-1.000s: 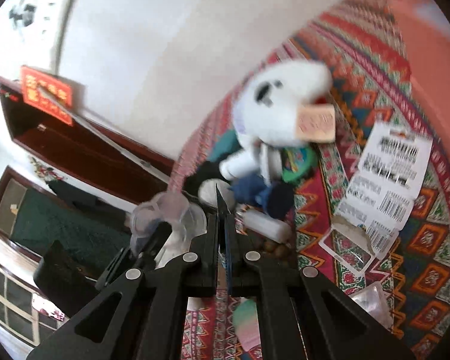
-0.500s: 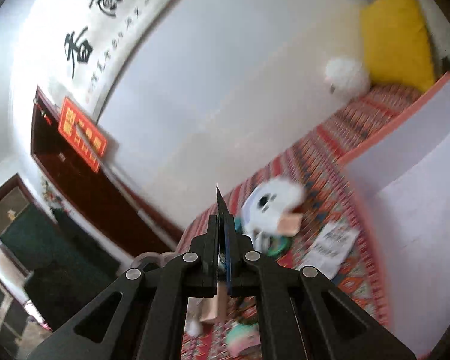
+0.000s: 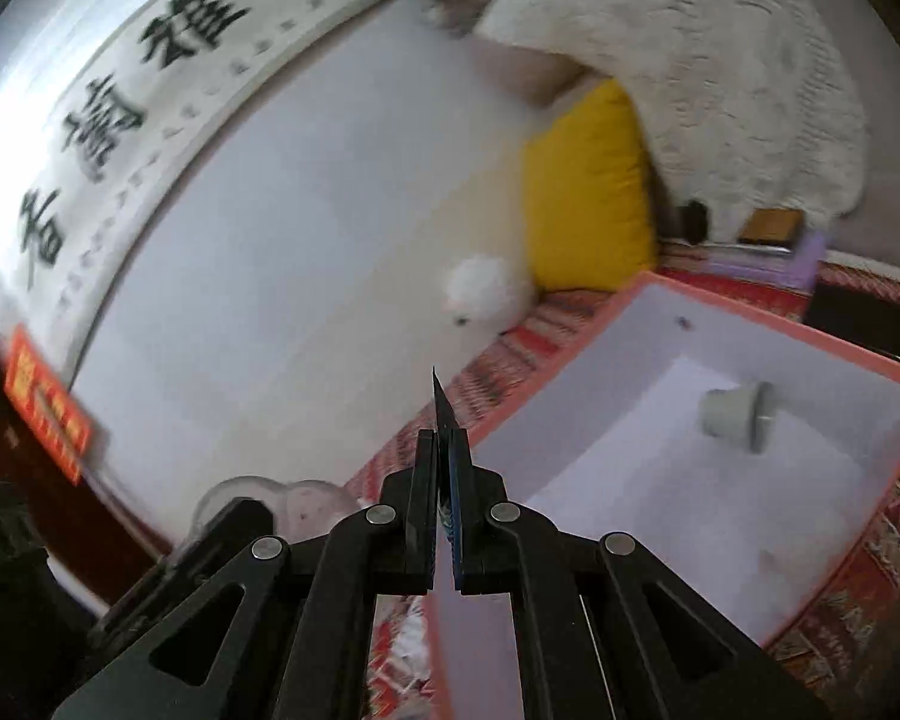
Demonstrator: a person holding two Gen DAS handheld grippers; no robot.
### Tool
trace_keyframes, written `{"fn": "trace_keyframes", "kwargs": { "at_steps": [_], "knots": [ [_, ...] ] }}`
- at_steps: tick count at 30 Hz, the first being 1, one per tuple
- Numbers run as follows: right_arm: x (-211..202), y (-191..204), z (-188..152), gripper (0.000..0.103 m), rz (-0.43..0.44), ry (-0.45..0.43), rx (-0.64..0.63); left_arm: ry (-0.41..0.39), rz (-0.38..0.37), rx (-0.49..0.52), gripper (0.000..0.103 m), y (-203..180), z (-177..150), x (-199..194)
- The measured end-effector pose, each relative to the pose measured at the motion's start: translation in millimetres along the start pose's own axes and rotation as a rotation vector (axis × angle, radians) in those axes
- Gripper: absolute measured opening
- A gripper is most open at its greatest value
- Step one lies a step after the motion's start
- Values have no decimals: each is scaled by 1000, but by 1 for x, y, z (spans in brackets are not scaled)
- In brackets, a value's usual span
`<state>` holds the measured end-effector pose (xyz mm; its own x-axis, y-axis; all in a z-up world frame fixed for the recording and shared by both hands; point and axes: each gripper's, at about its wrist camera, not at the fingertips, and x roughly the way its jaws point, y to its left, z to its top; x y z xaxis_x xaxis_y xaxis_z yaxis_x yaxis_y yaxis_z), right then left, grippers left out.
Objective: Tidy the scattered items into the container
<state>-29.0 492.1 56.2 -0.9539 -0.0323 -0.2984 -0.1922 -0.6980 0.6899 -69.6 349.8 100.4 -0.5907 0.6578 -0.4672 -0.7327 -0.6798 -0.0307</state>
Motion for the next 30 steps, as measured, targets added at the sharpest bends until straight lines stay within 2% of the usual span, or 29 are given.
{"fn": "trace_keyframes", "kwargs": {
  "at_steps": [1,2,3,4,5,6,10,16,19,22,25,30],
  "knots": [
    [0,-6,1,10,-25,-20,14,16,-17,-3,19,-4,1,8],
    [-1,-11,3,15,-57,-41,22,27,-34,-14,30,-5,1,14],
    [-3,-14,3,35,-89,-57,26,26,-33,-26,43,-5,1,16],
    [-5,-16,4,52,-112,-77,31,7,-19,-39,72,-3,0,13],
    [-9,-18,4,81,-122,-105,42,-17,-5,-51,88,-1,-1,9],
    [-14,-18,4,86,-129,-135,53,-45,13,-66,91,1,-1,4],
    [-20,-4,3,86,-112,-154,9,-55,72,-116,92,23,-2,-14],
    [8,56,-31,86,42,-36,-120,-7,218,-225,94,76,-53,-59],
    [35,96,-63,86,133,93,-235,46,340,-264,95,111,-102,-85],
    [75,131,-113,86,193,307,-337,151,488,-328,95,153,-165,-104],
    [116,153,-168,86,191,496,-423,217,567,-437,95,190,-209,-110],
    [168,165,-229,86,134,665,-499,316,681,-625,95,249,-277,-117]
  ]
}}
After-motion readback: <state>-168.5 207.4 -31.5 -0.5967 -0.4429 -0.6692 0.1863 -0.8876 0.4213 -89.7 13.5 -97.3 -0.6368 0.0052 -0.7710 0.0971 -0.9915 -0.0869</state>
